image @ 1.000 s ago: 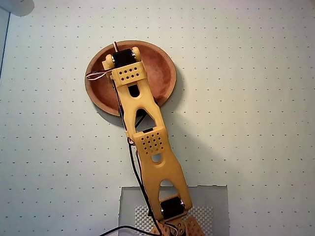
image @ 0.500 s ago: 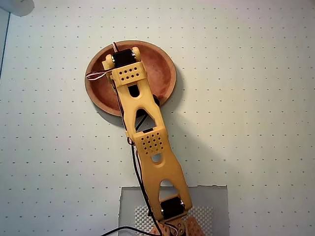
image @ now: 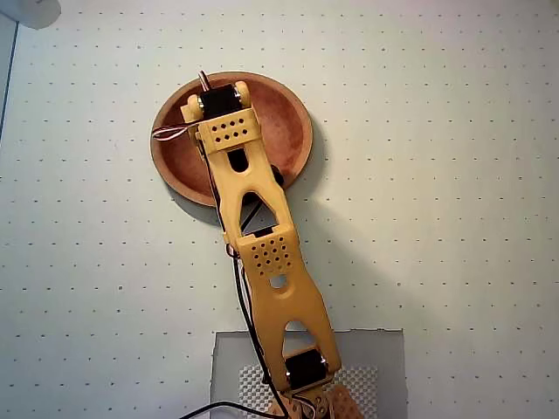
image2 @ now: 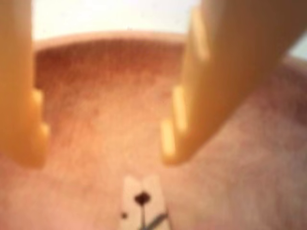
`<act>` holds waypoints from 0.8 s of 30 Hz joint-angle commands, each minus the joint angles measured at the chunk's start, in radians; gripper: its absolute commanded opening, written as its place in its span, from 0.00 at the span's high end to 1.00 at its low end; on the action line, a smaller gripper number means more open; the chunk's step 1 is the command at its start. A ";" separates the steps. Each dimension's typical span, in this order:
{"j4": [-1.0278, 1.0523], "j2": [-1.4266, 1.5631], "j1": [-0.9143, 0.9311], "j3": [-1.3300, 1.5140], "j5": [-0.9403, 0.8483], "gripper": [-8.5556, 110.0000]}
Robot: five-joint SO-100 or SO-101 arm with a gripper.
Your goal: Grasp a clothespin and put it in the bowl.
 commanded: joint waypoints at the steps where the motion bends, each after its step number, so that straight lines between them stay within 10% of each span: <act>1: 0.035 0.224 0.008 0.064 -0.006 0.80; 24: 0.035 0.908 -0.117 0.618 0.278 0.95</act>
